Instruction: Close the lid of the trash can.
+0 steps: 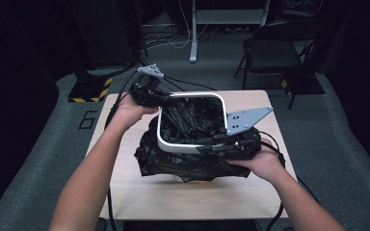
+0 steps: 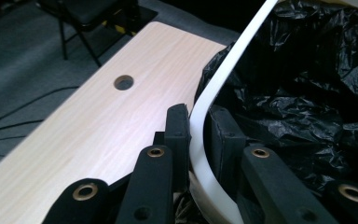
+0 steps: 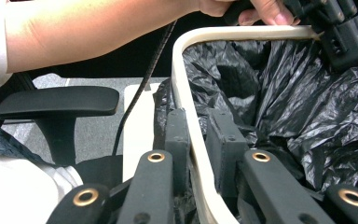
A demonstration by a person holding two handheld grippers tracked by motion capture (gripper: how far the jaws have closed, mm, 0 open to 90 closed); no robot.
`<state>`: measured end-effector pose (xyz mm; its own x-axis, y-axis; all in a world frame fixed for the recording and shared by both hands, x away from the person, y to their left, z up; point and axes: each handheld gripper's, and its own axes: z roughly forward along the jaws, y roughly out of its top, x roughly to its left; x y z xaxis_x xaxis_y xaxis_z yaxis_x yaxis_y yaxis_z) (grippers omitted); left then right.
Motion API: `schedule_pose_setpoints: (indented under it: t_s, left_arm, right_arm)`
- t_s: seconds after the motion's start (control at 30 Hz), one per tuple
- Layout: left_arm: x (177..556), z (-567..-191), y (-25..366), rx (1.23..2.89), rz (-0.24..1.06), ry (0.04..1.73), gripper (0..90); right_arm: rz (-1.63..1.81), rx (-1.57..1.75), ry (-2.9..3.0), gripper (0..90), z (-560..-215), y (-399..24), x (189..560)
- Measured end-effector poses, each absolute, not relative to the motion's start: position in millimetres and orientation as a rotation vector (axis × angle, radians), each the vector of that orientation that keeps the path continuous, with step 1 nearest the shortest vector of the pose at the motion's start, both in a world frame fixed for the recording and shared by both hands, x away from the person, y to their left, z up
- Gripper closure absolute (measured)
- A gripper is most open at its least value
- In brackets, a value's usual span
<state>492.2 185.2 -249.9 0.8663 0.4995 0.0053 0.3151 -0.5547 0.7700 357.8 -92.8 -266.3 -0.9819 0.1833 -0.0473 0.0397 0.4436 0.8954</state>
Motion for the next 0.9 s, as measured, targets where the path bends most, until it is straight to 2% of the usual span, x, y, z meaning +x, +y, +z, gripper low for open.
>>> schedule_pose_setpoints:
  t_s: [0.4,0.47,0.5,0.57,0.63,0.73,0.9]
  left_arm:
    - [491,-257,185,2.179,0.274,0.595,78.6]
    - [489,-256,184,2.186,0.289,0.604,78.1]
    - [489,-255,184,2.196,0.293,0.604,77.1]
    - [488,-255,185,2.184,0.264,0.598,70.7]
    - [485,-251,188,2.151,0.289,0.604,62.3]
    - [476,-242,194,2.107,0.320,0.615,51.7]
    - [455,-236,209,2.077,0.290,0.590,42.6]
  right_arm:
    - [1.559,0.213,2.584,77.3,-277,-88,359]
    - [1.555,0.223,2.584,74.8,-275,-88,359]
    - [1.565,0.220,2.570,70.0,-273,-89,358]
    - [1.635,0.209,2.545,62.6,-265,-93,356]
    - [1.691,0.207,2.502,59.1,-256,-100,353]
    - [1.661,0.263,2.439,56.5,-249,-110,357]
    - [1.642,0.384,2.347,53.7,-253,-129,371]
